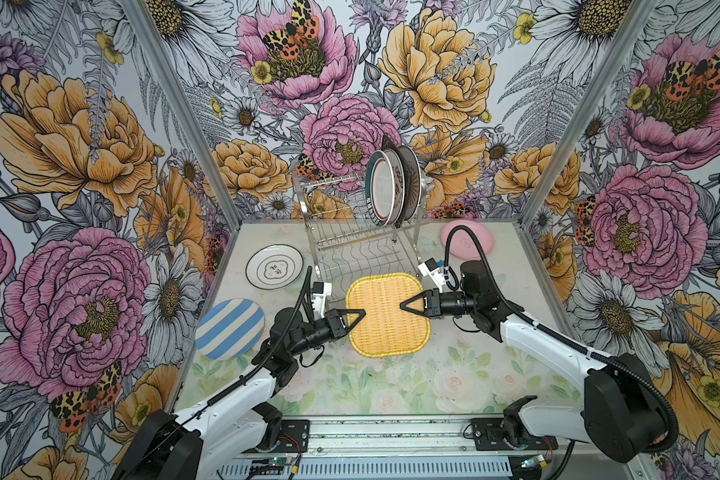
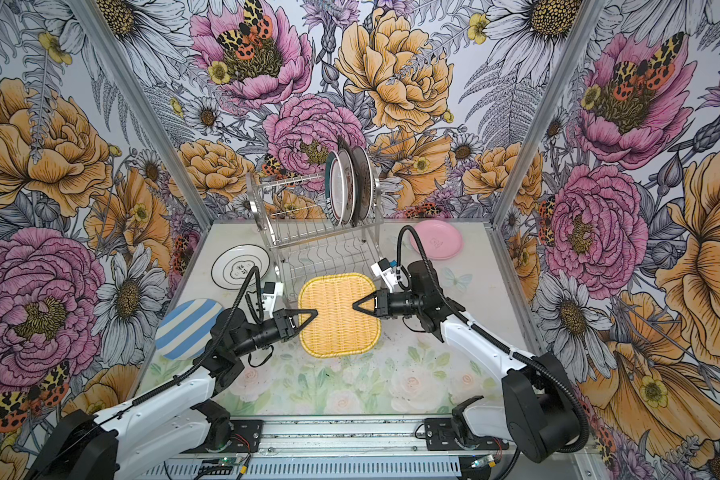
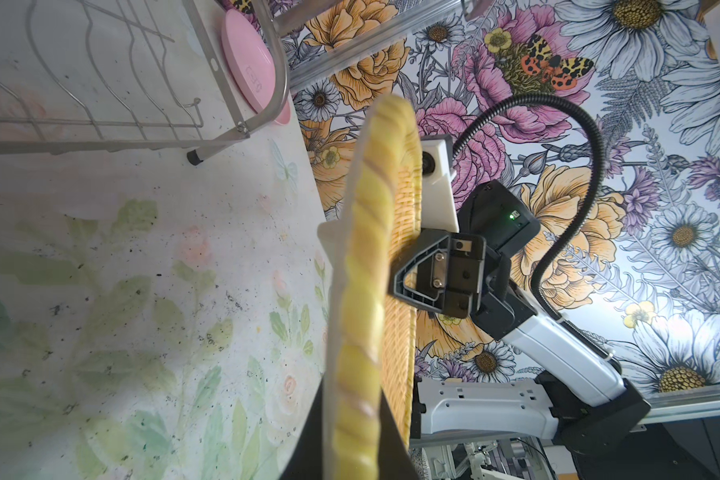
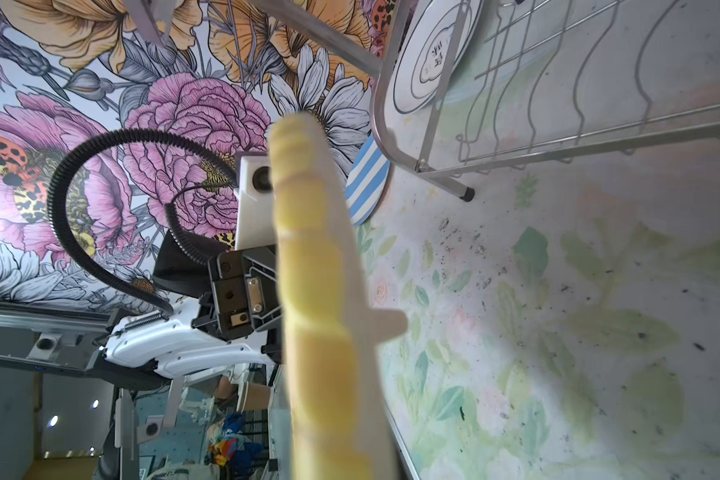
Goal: Load the plates into the dish rack
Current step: 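Lift the yellow tray upright with the right gripper toward the dish rack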
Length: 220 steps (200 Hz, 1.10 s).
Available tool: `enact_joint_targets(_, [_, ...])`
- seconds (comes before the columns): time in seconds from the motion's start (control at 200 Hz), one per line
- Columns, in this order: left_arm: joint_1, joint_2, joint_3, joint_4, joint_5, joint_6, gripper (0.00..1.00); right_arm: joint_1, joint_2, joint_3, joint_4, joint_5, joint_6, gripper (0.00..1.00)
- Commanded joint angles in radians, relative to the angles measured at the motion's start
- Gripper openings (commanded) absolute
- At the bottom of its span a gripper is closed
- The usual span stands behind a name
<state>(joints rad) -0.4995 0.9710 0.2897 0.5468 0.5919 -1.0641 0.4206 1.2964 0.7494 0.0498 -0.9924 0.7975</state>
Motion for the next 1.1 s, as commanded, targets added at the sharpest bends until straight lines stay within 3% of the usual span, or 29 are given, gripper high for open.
enact_joint_targets(0.0, [-0.011,0.013,0.001,-0.003,0.029,0.033,0.00,0.014,-0.014,0.032,0.064,-0.074,0.002,0.00])
enact_joint_targets(0.12, [-0.003,0.011,0.002,-0.006,0.028,0.032,0.01,0.011,-0.017,0.042,0.030,-0.059,-0.018,0.00])
enact_joint_targets(0.16, [0.002,0.004,0.002,-0.013,0.029,0.033,0.15,0.010,-0.022,0.049,-0.002,-0.044,-0.030,0.00])
enact_joint_targets(0.25, [0.020,-0.028,0.004,-0.068,0.021,0.047,0.59,0.010,-0.044,0.081,-0.097,0.020,-0.084,0.00])
enact_joint_targets(0.315, [0.037,-0.070,0.013,-0.157,0.005,0.074,0.78,0.007,-0.070,0.094,-0.133,0.079,-0.084,0.00])
enact_joint_targets(0.385, [0.060,-0.129,0.024,-0.262,-0.022,0.111,0.89,0.009,-0.097,0.126,-0.220,0.150,-0.115,0.00])
enact_joint_targets(0.661, [0.186,-0.313,0.053,-0.584,-0.133,0.206,0.95,0.073,-0.212,0.246,-0.463,0.467,-0.211,0.00])
enact_joint_targets(1.096, [0.200,-0.303,0.075,-0.654,-0.208,0.261,0.99,0.282,-0.259,0.502,-0.668,0.794,-0.299,0.00])
